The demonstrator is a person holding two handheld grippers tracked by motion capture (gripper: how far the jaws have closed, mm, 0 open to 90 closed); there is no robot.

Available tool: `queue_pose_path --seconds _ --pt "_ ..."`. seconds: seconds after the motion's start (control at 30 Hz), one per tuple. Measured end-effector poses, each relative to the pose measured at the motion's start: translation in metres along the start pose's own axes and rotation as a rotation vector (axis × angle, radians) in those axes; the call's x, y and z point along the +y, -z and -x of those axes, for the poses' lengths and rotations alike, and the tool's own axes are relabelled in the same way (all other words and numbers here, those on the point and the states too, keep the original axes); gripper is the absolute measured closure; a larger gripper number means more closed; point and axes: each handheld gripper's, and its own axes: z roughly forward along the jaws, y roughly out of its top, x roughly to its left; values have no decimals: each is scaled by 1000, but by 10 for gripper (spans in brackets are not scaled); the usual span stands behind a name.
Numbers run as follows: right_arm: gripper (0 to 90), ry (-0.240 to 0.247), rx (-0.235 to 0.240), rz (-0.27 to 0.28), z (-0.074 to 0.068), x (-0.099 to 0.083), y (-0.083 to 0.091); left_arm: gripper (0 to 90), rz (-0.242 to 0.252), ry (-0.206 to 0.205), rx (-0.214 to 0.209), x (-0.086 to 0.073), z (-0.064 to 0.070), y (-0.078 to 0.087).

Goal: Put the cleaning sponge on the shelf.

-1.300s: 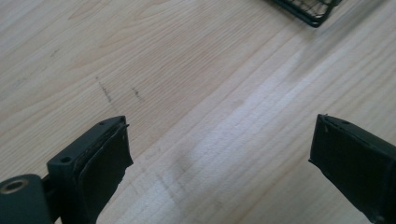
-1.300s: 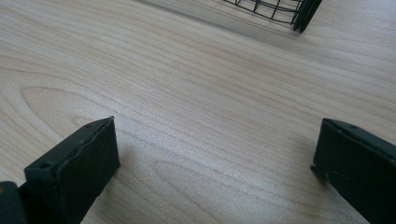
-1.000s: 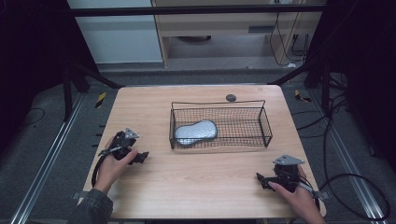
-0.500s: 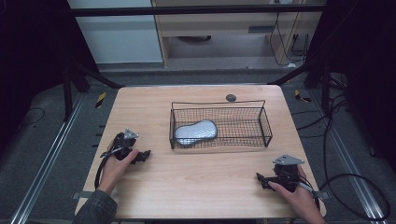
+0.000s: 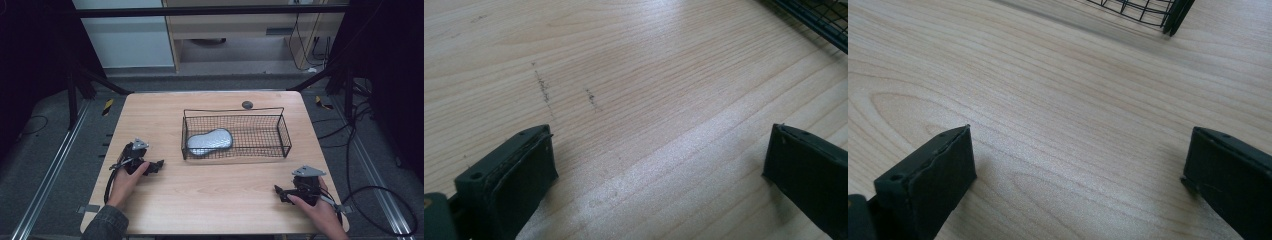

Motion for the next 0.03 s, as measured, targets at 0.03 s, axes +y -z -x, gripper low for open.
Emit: queue_pose_path --seconds 0.03 --pt "3 0 0 0 0 0 0 0 0 0 0 0 0 0"
